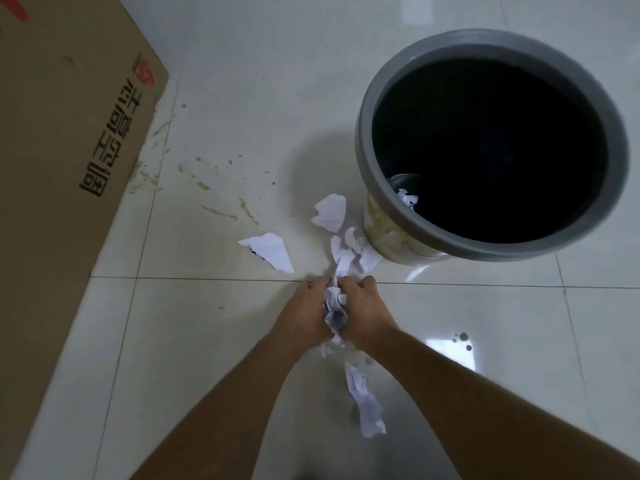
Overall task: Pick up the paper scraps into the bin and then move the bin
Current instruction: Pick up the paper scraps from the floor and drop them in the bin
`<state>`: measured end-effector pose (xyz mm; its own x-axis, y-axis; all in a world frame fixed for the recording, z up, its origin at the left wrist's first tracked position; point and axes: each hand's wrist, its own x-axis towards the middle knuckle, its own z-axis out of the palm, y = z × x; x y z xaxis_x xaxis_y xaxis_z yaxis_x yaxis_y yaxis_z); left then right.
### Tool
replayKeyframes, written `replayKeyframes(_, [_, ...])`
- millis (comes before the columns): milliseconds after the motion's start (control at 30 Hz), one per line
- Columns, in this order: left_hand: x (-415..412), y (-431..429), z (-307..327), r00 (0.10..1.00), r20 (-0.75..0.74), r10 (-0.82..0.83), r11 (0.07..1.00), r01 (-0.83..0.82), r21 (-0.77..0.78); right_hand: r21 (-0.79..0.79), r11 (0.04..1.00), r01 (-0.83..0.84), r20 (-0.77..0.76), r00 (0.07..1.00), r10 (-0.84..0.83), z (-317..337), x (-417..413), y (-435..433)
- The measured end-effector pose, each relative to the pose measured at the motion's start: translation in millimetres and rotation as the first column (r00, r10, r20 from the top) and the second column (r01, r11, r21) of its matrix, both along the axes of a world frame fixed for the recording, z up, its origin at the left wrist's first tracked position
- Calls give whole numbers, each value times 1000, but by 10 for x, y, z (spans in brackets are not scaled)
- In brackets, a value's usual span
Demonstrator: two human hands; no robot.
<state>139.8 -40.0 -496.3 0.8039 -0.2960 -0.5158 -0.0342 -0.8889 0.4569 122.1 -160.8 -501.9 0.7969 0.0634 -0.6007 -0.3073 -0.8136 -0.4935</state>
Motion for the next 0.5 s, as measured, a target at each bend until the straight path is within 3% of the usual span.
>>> replayKeyframes(300, [-72,287,431,987,34,156,986,-153,-68,112,993,19,122,992,-32,529,6,160])
replayKeyframes(500, [375,555,1556,953,283,108,991,-126,45,170,985,-16,383,922,-51,1470,400,471])
